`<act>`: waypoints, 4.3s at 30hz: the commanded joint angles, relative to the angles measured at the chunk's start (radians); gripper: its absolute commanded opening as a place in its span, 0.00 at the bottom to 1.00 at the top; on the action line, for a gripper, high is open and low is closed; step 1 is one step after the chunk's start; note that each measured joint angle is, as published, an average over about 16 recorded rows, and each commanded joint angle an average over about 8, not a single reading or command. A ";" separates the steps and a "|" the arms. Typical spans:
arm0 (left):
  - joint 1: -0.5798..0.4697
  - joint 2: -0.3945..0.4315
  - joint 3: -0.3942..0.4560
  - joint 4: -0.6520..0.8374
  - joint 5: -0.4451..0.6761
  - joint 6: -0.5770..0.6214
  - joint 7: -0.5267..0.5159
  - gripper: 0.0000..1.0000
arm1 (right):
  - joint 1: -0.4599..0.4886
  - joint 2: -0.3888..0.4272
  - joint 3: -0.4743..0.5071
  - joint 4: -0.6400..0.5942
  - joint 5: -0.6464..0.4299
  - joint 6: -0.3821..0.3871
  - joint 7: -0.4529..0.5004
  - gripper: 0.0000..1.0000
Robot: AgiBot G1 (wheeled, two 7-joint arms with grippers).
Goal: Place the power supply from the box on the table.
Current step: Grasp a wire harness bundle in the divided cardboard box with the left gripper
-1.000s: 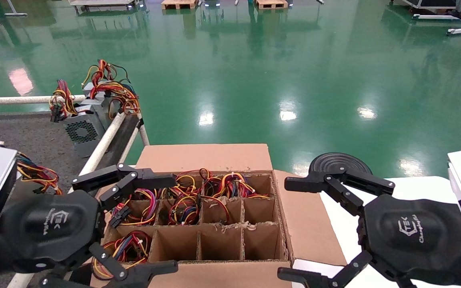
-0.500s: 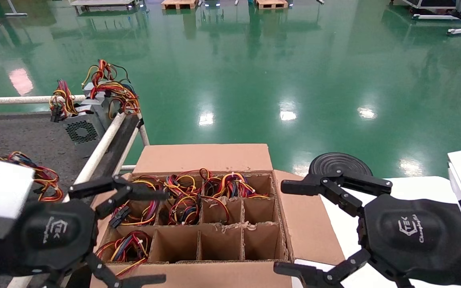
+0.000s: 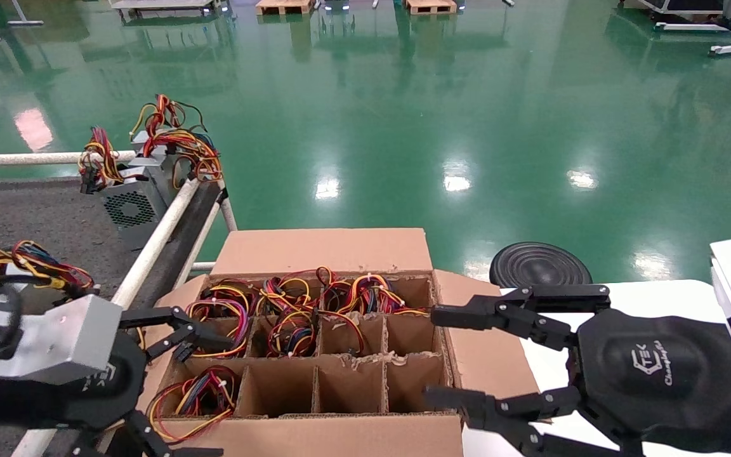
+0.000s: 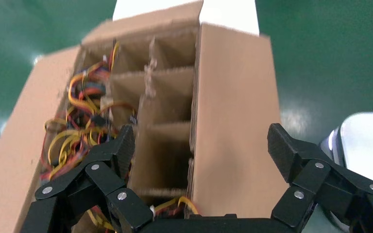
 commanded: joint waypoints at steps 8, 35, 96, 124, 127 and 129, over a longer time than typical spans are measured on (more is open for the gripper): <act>-0.072 0.001 0.095 0.051 0.052 0.012 -0.021 1.00 | 0.000 0.000 0.000 0.000 0.000 0.000 0.000 0.00; -0.060 -0.009 0.179 0.183 0.123 -0.073 -0.195 1.00 | 0.000 0.000 0.000 0.000 0.000 0.000 0.000 0.00; -0.037 0.016 0.257 0.124 0.133 -0.150 -0.598 1.00 | 0.000 0.000 0.000 0.000 0.000 0.000 0.000 0.00; 0.021 -0.008 0.255 0.094 0.100 -0.199 -0.701 0.95 | 0.000 0.000 0.000 0.000 0.000 0.000 0.000 0.00; 0.030 -0.010 0.252 0.091 0.090 -0.206 -0.708 0.62 | 0.000 0.000 0.000 0.000 0.000 0.000 0.000 0.00; 0.036 -0.011 0.250 0.089 0.083 -0.210 -0.712 0.38 | 0.000 0.000 0.000 0.000 0.000 0.000 0.000 0.00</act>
